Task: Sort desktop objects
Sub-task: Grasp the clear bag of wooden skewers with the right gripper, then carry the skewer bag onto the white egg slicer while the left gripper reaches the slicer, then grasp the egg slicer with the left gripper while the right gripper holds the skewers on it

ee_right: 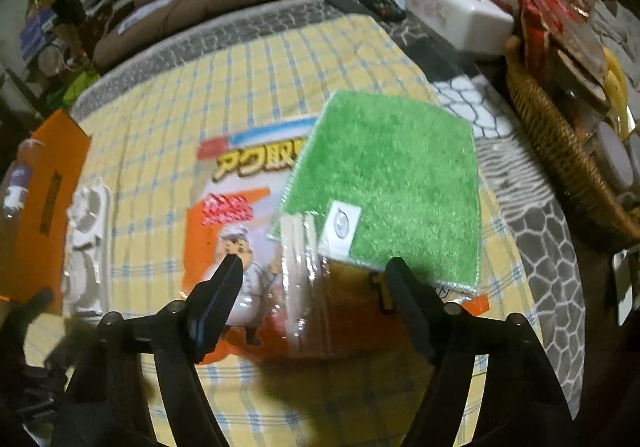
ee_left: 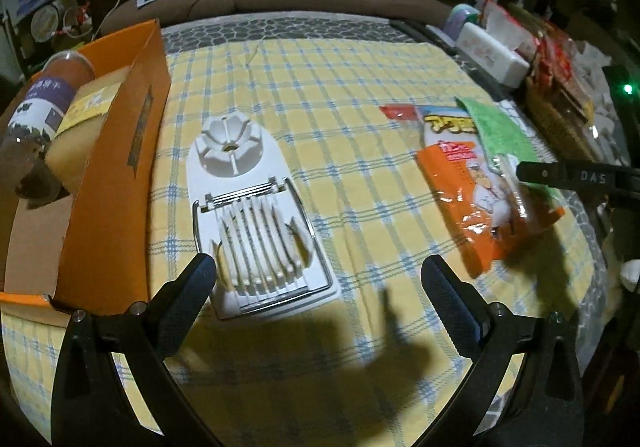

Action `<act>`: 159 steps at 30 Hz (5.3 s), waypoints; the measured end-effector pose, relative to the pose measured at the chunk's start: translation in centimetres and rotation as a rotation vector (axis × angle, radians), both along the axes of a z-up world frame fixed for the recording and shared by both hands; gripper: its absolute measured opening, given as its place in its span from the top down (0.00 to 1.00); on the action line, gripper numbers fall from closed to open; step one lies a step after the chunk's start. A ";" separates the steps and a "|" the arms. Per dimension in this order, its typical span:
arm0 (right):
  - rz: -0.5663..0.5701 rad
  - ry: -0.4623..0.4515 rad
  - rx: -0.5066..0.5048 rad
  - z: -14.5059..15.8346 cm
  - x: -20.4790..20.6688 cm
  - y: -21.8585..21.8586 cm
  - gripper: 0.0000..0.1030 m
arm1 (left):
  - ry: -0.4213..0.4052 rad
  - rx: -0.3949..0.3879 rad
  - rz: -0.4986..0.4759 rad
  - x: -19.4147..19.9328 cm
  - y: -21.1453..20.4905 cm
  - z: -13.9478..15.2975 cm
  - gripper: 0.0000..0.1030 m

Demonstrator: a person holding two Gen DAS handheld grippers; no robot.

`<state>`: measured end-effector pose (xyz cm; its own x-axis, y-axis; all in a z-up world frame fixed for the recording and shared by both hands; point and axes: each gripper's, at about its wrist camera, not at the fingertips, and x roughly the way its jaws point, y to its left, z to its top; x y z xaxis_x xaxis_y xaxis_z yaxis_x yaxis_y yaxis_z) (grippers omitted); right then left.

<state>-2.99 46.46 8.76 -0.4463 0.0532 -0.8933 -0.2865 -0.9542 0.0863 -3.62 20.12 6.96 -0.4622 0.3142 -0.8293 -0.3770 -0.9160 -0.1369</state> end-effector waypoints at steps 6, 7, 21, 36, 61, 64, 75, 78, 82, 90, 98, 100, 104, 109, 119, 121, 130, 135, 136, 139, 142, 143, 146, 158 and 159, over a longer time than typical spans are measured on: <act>0.003 -0.038 -0.017 -1.7 -0.5 0.2 0.40 | -0.019 -0.006 0.011 -0.6 0.0 -0.6 0.00; 0.005 -0.050 -0.013 -2.1 -0.6 0.2 0.40 | -0.015 -0.010 0.012 -0.7 0.1 -0.7 0.00; 0.059 -0.012 -0.050 -1.3 -0.7 -0.7 0.85 | -0.024 -0.022 0.040 -1.5 0.1 -1.0 0.00; 0.146 0.048 -0.166 0.3 -1.6 -4.2 0.85 | 0.025 -0.105 0.012 -1.3 0.4 -1.5 0.43; 0.261 0.090 -0.374 1.7 -3.3 -9.0 0.83 | -0.032 0.104 -0.046 1.3 -1.0 -0.7 0.43; 0.297 0.072 -0.495 1.2 -3.9 -10.8 0.82 | -0.032 0.121 -0.044 1.4 -1.2 -0.8 0.43; 0.400 -0.020 -0.476 0.4 -5.4 -17.0 0.59 | -0.038 0.136 -0.044 1.2 -1.6 -1.0 0.43; 0.375 0.002 -0.430 1.0 -5.3 -16.0 0.52 | -0.037 0.132 -0.046 1.2 -1.5 -1.1 0.43; 0.313 -0.018 -0.419 0.0 -5.3 -14.3 0.49 | -0.039 0.133 -0.048 1.3 -1.5 -1.3 0.43; 0.292 -0.116 -0.504 -3.3 -5.7 -13.9 0.49 | -0.044 0.124 -0.050 1.2 -1.4 -1.0 0.43; 0.313 -0.121 -0.500 -3.5 -5.4 -14.2 0.62 | -0.039 0.112 -0.050 1.0 -1.6 -0.7 0.43; 0.333 -0.150 -0.500 -3.9 -5.2 -14.5 0.60 | -0.040 0.118 -0.055 0.8 -1.6 -0.4 0.43; 0.355 -0.160 -0.522 -4.2 -4.7 -14.5 0.56 | -0.044 0.112 -0.069 0.8 -1.6 -0.3 0.43; 0.309 -0.153 -0.611 -4.9 -4.5 -13.0 0.62 | -0.056 0.088 -0.078 0.8 -1.3 -0.5 0.43; 0.313 -0.160 -0.581 -4.7 -4.3 -13.2 0.63 | -0.057 0.071 -0.078 1.2 -1.4 -0.7 0.43; 0.317 -0.162 -0.585 -4.7 -4.4 -13.3 0.63 | -0.064 0.073 -0.077 1.2 -1.5 -0.7 0.43; 0.300 -0.163 -0.595 -4.9 -4.2 -12.9 0.64 | -0.090 0.100 -0.073 2.5 -4.7 0.0 0.41; 0.302 -0.168 -0.551 -4.6 -4.2 -12.9 0.63 | -0.179 0.147 -0.025 2.2 -7.0 -1.4 0.41; 0.302 -0.169 -0.539 -4.6 -4.2 -13.0 0.63 | -0.188 0.155 -0.023 2.2 -7.1 -1.6 0.41; 0.304 -0.175 -0.497 -4.4 -4.2 -13.1 0.63 | -0.196 0.164 -0.031 2.4 -6.8 -1.8 0.41; 0.300 -0.170 -0.470 -4.1 -3.9 -12.8 0.58 | -0.189 0.167 -0.049 2.6 -6.0 -1.7 0.41; 0.297 -0.167 -0.457 -4.0 -3.9 -12.6 0.55 | -0.188 0.170 -0.055 2.6 -5.8 -1.6 0.41; 0.287 -0.160 -0.452 -3.8 -3.8 -12.2 0.52 | -0.179 0.164 -0.063 2.3 -5.0 -1.5 0.41; 0.351 -0.166 -0.459 -3.8 -4.0 -14.3 0.57 | -0.233 0.197 -0.068 0.7 -3.0 -3.0 0.35; 0.347 -0.166 -0.466 -3.8 -4.0 -14.2 0.57 | -0.232 0.196 -0.069 0.7 -2.9 -3.0 0.35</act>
